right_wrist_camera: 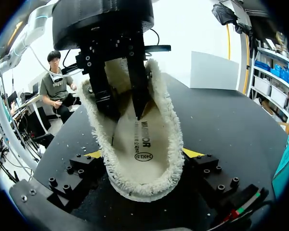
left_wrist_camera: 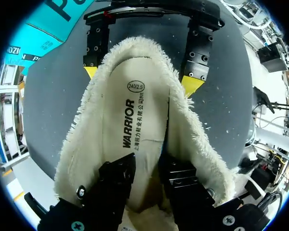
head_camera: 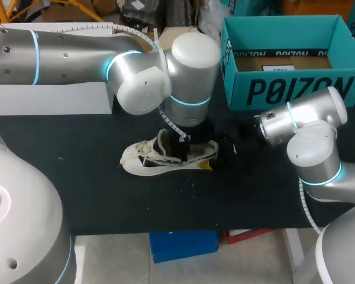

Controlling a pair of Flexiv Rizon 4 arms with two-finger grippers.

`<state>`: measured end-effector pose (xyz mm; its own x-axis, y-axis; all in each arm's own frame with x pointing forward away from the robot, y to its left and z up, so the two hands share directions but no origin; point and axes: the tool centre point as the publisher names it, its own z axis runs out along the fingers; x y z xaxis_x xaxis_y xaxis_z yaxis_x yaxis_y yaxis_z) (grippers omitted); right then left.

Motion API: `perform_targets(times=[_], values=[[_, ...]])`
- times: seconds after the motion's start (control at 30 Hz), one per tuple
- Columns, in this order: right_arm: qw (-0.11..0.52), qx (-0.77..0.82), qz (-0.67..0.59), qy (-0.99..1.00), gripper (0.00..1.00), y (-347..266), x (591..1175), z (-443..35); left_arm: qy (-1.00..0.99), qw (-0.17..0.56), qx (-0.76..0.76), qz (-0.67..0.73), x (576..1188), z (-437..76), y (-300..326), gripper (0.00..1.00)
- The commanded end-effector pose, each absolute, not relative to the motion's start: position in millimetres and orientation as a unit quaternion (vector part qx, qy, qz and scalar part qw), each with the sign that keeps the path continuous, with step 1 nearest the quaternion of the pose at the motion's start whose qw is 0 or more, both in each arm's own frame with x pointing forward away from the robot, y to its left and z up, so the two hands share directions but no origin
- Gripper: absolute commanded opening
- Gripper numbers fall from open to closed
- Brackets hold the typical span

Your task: Take the shoe out of the shoebox, open the shoe tongue, remove and reinsert the insole, then place the shoe into the shoebox

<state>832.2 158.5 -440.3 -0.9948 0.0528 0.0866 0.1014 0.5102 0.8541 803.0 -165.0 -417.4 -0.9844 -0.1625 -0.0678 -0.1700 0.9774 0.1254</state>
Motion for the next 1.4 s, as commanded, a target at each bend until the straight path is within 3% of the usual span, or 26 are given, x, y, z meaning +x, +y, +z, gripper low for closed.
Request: perform_targets(times=[0.03, 0.2, 0.33, 0.47, 0.57, 0.63, 0.73, 0.9, 1.27, 1.4], values=[[0.024, -0.046, -0.493, -0.869, 0.0, 159, 834, -442, 0.984, 0.126, -0.084, 0.093, 798, -425, -163, 0.34], [0.024, -0.046, -0.493, -0.869, 0.0, 159, 834, -442, 0.972, 0.196, -0.08, 0.097, 808, -426, -149, 0.36], [0.024, -0.046, -0.493, -0.869, 0.0, 159, 834, -442, 0.961, 0.246, -0.072, 0.1, 818, -426, -140, 0.3], [0.024, -0.046, -0.493, -0.869, 0.0, 159, 834, -442, 0.953, 0.281, -0.062, 0.092, 827, -422, -135, 0.4], [0.024, -0.046, -0.493, -0.869, 0.0, 159, 834, -442, 0.949, 0.299, -0.06, 0.084, 833, -417, -132, 0.3], [0.024, -0.046, -0.493, -0.869, 0.0, 159, 834, -442, 0.946, 0.309, -0.059, 0.078, 835, -415, -132, 0.3], [0.024, -0.046, -0.493, -0.869, 0.0, 159, 834, -442, 0.948, 0.305, -0.053, 0.071, 838, -414, -133, 0.25], [0.024, -0.046, -0.493, -0.869, 0.0, 159, 834, -442, 0.954, 0.288, -0.05, 0.062, 838, -418, -135, 0.0], [0.024, -0.046, -0.493, -0.869, 0.0, 159, 834, -442, 0.974, 0.219, -0.053, 0.004, 832, -412, -135, 0.0], [0.024, -0.046, -0.493, -0.869, 0.0, 159, 834, -442, 0.986, 0.158, -0.044, -0.026, 832, -406, -136, 0.0]])
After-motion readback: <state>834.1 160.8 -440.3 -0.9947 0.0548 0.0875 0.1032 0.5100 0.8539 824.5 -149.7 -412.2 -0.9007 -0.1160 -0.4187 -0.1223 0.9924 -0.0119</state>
